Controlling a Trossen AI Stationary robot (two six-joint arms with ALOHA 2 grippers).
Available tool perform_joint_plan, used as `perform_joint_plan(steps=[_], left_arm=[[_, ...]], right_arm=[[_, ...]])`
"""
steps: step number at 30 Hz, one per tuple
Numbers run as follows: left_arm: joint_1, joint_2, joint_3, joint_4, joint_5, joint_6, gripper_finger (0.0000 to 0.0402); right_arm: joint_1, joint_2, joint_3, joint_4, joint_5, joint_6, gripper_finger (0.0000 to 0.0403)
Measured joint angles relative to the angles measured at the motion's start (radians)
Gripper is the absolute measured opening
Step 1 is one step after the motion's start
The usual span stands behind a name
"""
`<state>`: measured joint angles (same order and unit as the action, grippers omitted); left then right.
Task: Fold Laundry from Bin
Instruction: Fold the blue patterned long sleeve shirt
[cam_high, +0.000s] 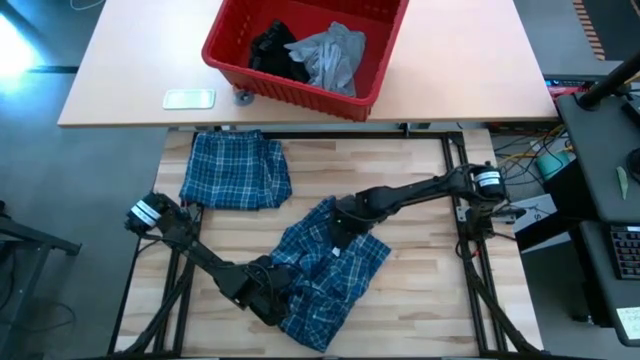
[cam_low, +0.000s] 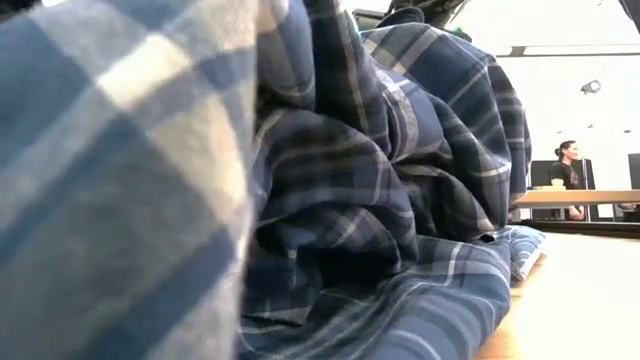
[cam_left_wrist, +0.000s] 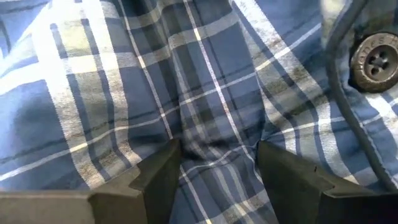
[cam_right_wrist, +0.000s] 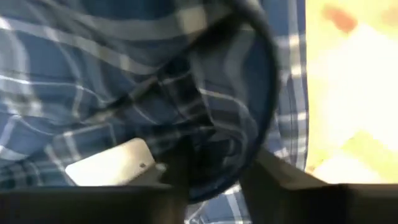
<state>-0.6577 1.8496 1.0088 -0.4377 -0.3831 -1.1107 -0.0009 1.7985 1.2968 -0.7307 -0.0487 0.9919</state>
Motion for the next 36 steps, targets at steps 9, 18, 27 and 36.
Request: perform_joint_plan(steps=[9, 18, 27, 36], left_arm=[[0.001, 0.002, -0.001, -0.002, -0.001, -0.012, 0.0201], [0.002, 0.002, -0.002, -0.003, -0.006, -0.064, 0.0201], [0.002, 0.001, -0.003, -0.003, -0.008, -0.079, 0.0201], [0.002, 0.000, -0.004, 0.008, -0.015, -0.078, 0.0201]], right_arm=[[-0.050, -0.007, 0.236, -0.041, 0.050, -0.371, 0.0009], [-0.084, -0.005, 0.410, -0.231, 0.048, -0.762, 0.0009], [-0.148, 0.014, 0.298, -0.220, 0.126, -0.650, 0.0095], [-0.041, -0.030, 0.374, -0.346, 0.079, -0.029, 0.0204]])
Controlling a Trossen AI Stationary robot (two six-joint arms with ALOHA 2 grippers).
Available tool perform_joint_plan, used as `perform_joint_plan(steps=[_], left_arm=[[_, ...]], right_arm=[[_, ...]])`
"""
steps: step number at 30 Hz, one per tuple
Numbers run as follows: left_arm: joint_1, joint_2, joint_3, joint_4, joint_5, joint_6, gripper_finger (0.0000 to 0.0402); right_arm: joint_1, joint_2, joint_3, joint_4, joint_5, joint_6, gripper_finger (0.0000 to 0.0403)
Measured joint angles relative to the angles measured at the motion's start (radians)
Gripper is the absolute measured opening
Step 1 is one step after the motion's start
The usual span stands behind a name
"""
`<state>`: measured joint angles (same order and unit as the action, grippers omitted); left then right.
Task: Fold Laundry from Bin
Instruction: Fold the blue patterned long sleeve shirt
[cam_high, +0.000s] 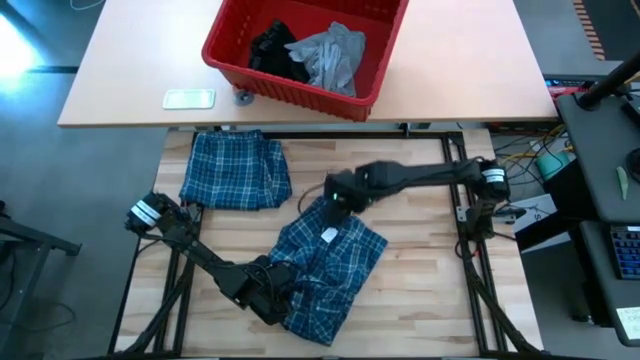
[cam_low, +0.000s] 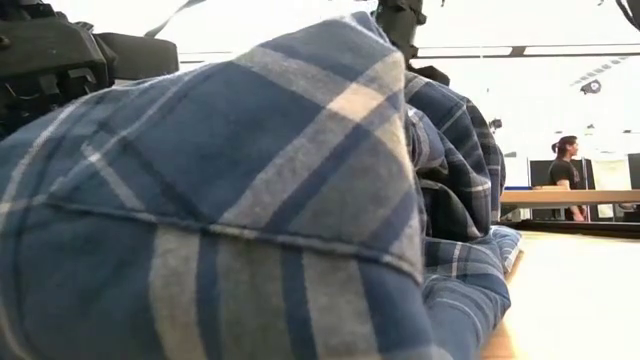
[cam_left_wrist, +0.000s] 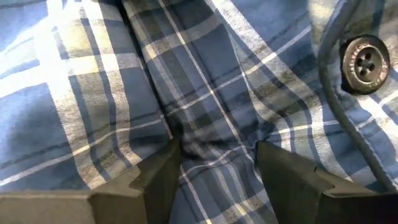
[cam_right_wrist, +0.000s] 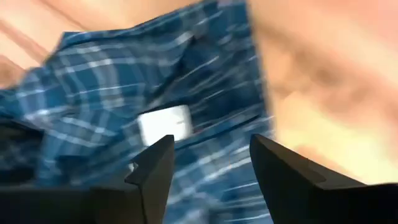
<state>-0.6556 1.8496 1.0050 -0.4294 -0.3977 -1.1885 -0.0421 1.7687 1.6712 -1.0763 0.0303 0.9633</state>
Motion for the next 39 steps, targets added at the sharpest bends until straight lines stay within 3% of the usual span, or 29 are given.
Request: perform_joint_plan(steps=[4, 8, 15, 21, 28, 34, 39], left_arm=[[0.000, 0.000, -0.001, 0.013, -0.006, 0.000, 0.0201], [-0.001, 0.001, 0.001, 0.019, -0.028, 0.003, 0.0201], [0.000, 0.002, 0.008, 0.020, -0.031, 0.059, 0.0201], [-0.002, 0.002, 0.008, 0.020, -0.035, 0.052, 0.0201], [-0.003, 0.002, 0.007, 0.025, -0.056, 0.063, 0.0201], [-0.003, 0.002, 0.007, 0.026, -0.061, 0.078, 0.0201], [-0.005, 0.002, 0.006, 0.027, -0.064, 0.080, 0.0201]], right_arm=[[0.054, 0.049, -0.041, 0.115, -0.011, 0.163, 0.0200], [0.057, 0.117, -0.048, 0.118, -0.015, 0.311, 0.0175], [0.067, 0.220, -0.046, 0.131, -0.157, 0.358, 0.0124], [0.116, 0.195, -0.046, 0.099, -0.148, 0.442, 0.0097], [0.125, 0.132, -0.052, 0.093, -0.082, 0.492, 0.0131], [0.114, 0.148, -0.063, 0.099, -0.106, 0.532, 0.0187], [0.102, 0.187, -0.069, 0.145, -0.120, 0.540, 0.0196]])
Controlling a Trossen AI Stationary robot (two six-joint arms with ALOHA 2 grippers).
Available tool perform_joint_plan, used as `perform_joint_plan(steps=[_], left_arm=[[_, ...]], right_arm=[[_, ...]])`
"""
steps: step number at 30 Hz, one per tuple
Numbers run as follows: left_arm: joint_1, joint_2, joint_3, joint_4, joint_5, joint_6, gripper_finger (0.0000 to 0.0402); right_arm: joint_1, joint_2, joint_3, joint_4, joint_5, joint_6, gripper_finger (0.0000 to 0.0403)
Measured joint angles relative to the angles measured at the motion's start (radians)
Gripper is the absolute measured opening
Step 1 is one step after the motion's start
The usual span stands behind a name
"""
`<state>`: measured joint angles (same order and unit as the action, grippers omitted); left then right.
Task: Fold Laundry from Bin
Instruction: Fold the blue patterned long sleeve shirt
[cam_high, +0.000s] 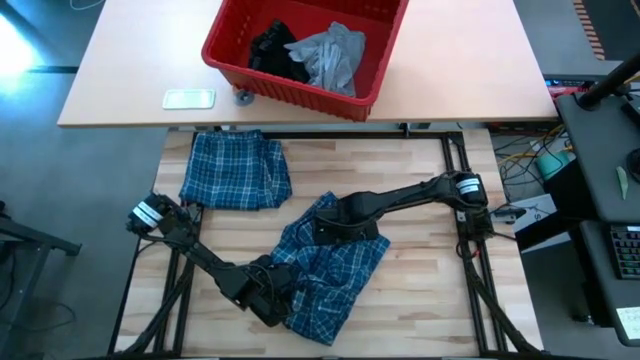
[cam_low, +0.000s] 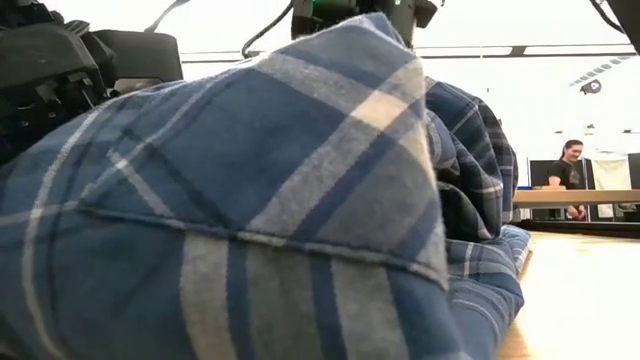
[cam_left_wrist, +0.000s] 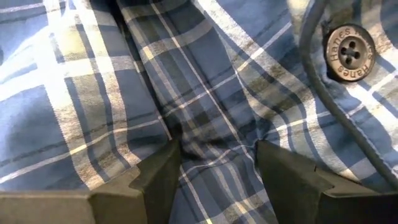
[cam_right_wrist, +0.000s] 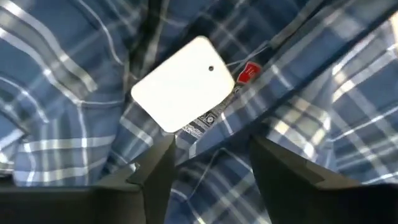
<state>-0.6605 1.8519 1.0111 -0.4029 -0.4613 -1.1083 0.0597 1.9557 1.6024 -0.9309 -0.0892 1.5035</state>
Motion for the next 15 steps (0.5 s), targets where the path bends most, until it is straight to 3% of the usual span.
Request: perform_joint_plan(steps=[5, 10, 15], left_arm=[[-0.003, 0.000, 0.000, -0.001, 0.000, 0.020, 0.0201], [-0.014, 0.000, 0.000, -0.013, -0.002, 0.017, 0.0201], [-0.033, -0.001, 0.000, -0.040, -0.002, 0.007, 0.0201]], right_arm=[[-0.012, 0.066, -0.002, 0.017, -0.037, -0.028, 0.0142], [-0.012, 0.044, 0.006, 0.016, -0.021, -0.105, 0.0027], [-0.013, -0.102, 0.048, -0.057, -0.024, -0.299, 0.0010]])
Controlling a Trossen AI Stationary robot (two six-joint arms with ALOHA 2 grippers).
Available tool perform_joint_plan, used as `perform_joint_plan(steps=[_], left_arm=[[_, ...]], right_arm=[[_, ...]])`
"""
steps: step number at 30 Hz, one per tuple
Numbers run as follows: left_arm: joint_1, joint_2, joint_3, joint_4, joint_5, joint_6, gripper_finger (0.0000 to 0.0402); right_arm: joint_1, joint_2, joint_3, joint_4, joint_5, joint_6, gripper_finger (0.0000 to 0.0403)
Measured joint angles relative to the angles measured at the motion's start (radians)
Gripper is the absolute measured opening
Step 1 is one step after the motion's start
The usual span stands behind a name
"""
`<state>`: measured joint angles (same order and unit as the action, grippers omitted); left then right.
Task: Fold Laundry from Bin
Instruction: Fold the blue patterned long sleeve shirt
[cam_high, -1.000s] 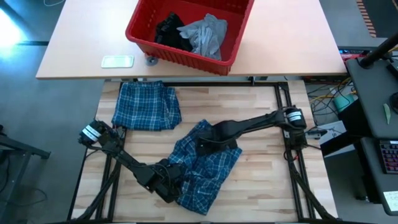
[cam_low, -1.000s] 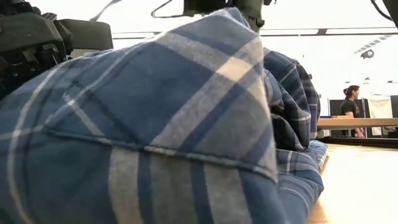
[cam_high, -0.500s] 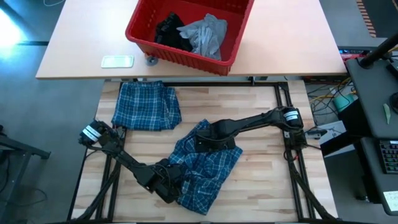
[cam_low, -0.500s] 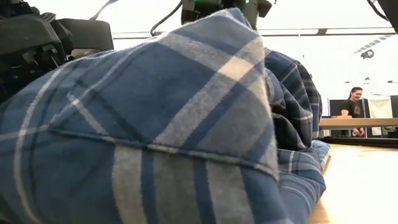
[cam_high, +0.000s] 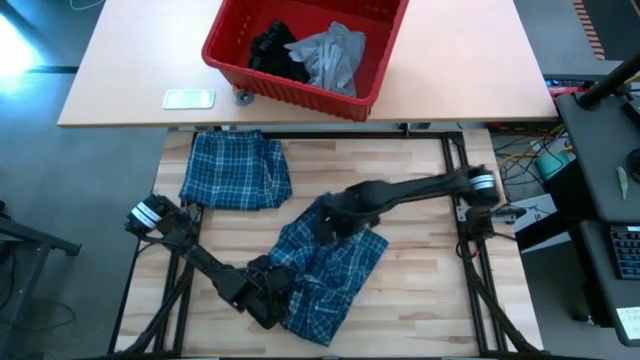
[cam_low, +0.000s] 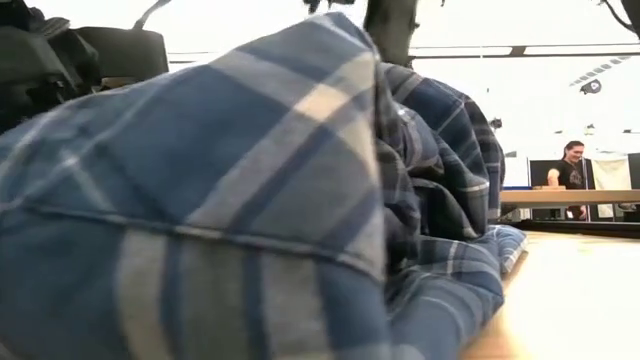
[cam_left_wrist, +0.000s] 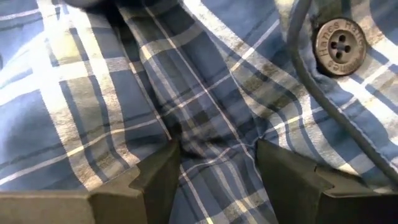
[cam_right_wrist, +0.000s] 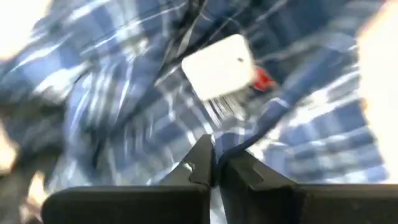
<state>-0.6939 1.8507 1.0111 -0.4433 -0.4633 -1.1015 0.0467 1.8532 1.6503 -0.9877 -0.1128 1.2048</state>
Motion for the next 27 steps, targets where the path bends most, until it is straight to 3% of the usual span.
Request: perform_joint_plan(steps=[4, 7, 10, 13, 16, 20, 27], left_arm=[[-0.018, -0.002, 0.002, -0.033, 0.016, -0.003, 0.0201], [-0.029, -0.002, 0.007, -0.047, 0.019, -0.007, 0.0201], [-0.030, -0.001, 0.022, -0.053, 0.025, -0.007, 0.0201], [-0.030, 0.001, 0.048, -0.062, 0.031, 0.014, 0.0201], [-0.021, 0.001, 0.091, -0.106, 0.026, 0.019, 0.0201], [-0.004, 0.002, 0.181, -0.211, 0.004, 0.051, 0.0201], [-0.019, 0.002, 0.425, -0.554, -0.009, 0.072, 0.0201]], right_arm=[[-0.002, -0.140, 0.035, -0.221, 0.019, -0.271, 0.0009], [-0.001, -0.226, 0.031, -0.396, 0.142, -0.313, 0.0009], [-0.006, -0.282, -0.003, -0.426, 0.227, -0.332, 0.0010], [-0.012, -0.295, -0.050, -0.387, 0.228, -0.345, 0.0023], [-0.013, -0.277, -0.088, -0.353, 0.178, -0.355, 0.0054], [-0.010, -0.218, -0.127, -0.334, 0.200, -0.386, 0.0113], [0.035, -0.275, -0.129, -0.359, 0.205, -0.412, 0.0206]])
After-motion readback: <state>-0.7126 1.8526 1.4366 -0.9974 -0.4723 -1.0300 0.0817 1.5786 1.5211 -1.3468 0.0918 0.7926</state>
